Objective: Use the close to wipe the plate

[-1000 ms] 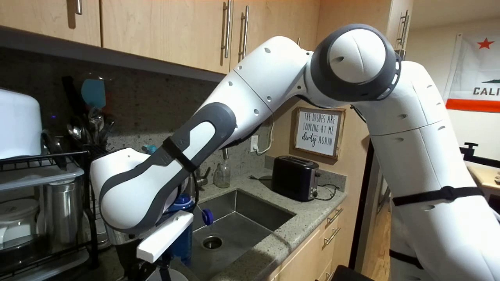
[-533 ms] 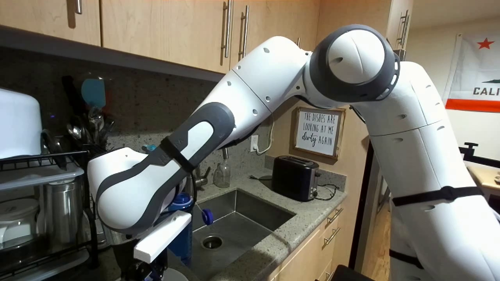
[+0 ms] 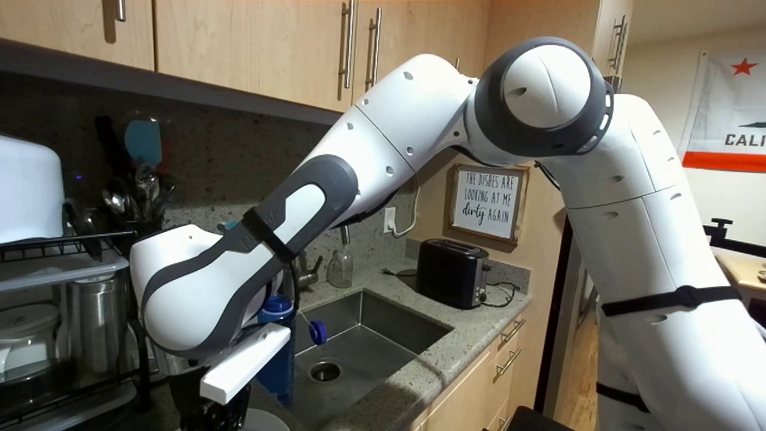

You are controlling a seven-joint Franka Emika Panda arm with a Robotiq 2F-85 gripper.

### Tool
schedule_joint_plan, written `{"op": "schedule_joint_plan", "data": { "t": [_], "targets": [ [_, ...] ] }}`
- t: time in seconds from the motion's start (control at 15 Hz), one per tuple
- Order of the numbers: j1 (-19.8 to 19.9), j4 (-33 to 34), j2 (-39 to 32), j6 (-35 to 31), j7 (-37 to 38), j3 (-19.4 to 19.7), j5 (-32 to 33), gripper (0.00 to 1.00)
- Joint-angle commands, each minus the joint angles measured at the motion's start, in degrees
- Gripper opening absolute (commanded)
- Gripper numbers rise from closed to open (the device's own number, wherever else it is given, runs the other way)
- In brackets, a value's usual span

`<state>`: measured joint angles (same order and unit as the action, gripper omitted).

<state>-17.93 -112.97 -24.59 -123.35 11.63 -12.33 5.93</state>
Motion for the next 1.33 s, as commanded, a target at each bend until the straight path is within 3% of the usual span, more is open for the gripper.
{"op": "schedule_joint_plan", "data": {
  "t": [0.0,1.27],
  "targets": [
    [-0.73,0.95,-1.14,0.27,0.7,0.77,-0.14,0.0],
    [-3.12,2.58,-0.68,2.12,-0.08,0.1,1.37,0.02]
  ]
}}
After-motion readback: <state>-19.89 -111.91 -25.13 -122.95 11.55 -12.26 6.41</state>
